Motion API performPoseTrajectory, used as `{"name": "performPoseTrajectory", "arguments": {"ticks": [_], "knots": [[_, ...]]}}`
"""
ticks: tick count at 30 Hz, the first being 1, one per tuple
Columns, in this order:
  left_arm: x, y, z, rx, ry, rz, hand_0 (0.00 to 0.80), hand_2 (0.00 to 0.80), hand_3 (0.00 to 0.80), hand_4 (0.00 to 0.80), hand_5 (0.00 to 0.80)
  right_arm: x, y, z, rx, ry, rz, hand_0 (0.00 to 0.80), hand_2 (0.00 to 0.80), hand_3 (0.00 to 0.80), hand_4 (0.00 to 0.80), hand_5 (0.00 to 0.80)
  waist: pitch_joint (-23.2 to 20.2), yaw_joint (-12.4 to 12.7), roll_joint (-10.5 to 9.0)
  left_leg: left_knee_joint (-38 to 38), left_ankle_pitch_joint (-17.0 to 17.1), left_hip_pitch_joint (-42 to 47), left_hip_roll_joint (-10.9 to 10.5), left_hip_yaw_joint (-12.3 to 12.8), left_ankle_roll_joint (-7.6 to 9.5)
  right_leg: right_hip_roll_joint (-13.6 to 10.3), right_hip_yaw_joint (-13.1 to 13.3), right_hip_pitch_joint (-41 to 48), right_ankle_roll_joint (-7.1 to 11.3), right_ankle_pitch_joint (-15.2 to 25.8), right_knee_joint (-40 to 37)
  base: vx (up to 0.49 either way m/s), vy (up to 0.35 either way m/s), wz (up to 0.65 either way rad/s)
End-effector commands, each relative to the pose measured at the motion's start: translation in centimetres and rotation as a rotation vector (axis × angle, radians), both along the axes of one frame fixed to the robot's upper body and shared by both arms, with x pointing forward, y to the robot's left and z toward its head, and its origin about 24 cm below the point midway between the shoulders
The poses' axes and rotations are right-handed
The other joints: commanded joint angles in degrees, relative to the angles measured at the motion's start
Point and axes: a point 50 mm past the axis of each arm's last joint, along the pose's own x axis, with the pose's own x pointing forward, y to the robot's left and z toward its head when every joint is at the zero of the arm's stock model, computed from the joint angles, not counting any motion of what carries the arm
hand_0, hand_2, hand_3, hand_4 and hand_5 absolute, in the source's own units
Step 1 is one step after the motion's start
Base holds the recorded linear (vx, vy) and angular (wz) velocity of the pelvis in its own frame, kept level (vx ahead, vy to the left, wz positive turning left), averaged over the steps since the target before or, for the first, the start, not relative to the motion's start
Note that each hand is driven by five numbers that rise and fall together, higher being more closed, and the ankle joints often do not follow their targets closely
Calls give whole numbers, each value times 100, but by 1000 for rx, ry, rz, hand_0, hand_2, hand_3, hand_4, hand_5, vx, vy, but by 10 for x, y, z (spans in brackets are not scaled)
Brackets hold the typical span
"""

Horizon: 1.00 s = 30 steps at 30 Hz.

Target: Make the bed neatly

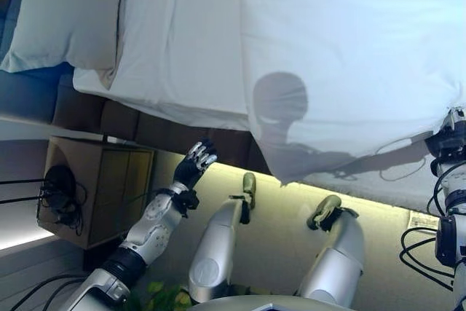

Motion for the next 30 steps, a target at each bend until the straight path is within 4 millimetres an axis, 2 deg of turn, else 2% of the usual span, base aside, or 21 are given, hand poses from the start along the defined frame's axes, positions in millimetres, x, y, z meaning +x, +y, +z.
{"name": "performPoseTrajectory", "arguments": {"ticks": [1,5,7,8,10,11,12,14,18,23,27,30], "knots": [[-5,13,6,-18,-18,46,0,0,0,0,0,1,10,-6,-130,3,98,800,800,800,800,800,-325,168,-262,181,-421,398,421,-90,261,-310,348,652,1069,2061,-2172,122,-56,1],[-10,21,-3,92,16,92,0,0,0,0,0,12,42,-22,-235,31,236,800,800,800,800,800,-480,196,-502,-194,-432,1046,377,-173,300,-175,161,1464,1125,2151,-2733,141,-57,-2],[-14,27,-10,185,29,132,0,0,0,0,0,18,69,-33,-272,46,333,800,800,800,800,800,-588,201,-646,-453,-398,1405,367,-223,304,-29,63,1928,1154,2221,-3099,105,-75,-6],[-15,29,-12,224,31,148,0,0,0,0,0,21,81,-37,-283,54,370,800,800,800,800,800,-599,185,-713,-565,-242,1491,356,-169,327,-8,-53,2084,1072,2365,-3287,53,-69,-7],[-17,34,-15,343,14,188,0,0,0,0,0,23,106,-45,-308,74,458,800,800,800,800,800,-696,175,-817,-757,-189,1746,385,-150,300,87,-135,2413,1083,2415,-3537,80,-54,-2],[-18,35,-15,380,3,192,0,0,0,0,0,23,112,-48,-309,79,478,800,800,800,800,800,-712,173,-835,-817,-173,1824,394,-143,291,117,-164,2515,1085,2427,-3609,126,-63,-1],[-17,38,-14,514,-38,210,0,0,0,0,0,24,134,-53,-312,76,538,800,800,800,800,800,-790,189,-902,-968,-143,2009,421,-100,267,188,-226,2749,1093,2444,-3786,129,-67,-4],[-16,42,-10,677,-91,215,0,0,0,0,0,26,162,-55,-311,59,615,800,800,800,800,800,-877,181,-975,-1126,-107,2226,461,-38,224,280,-285,3020,1102,2472,-3994,131,-61,-9],[-11,44,-8,864,-128,243,0,0,0,0,0,24,212,-57,-304,20,767,800,800,800,800,800,-1081,142,-1082,-1351,-97,2649,510,124,170,419,-358,3470,1133,2487,-4291,132,-35,-12],[-6,32,-5,1033,-218,211,0,0,0,0,0,15,256,-63,-255,25,878,800,800,800,800,800,-1280,108,-1191,-1387,-155,2964,585,278,147,520,-402,3775,1137,2445,-4411,110,-53,-4],[0,16,-4,1100,-270,160,0,0,0,0,0,13,278,-62,-221,19,905,800,800,800,800,800,-1377,45,-1265,-1467,-138,3155,664,509,116,558,-526,3962,1159,2462,-4517,49,-84,-2],[4,2,-5,1097,-280,122,0,0,0,0,0,14,290,-59,-206,17,908,800,800,800,800,800,-1432,13,-1303,-1569,-114,3274,693,521,96,576,-562,4039,1188,2465,-4565,51,-72,4]]}}
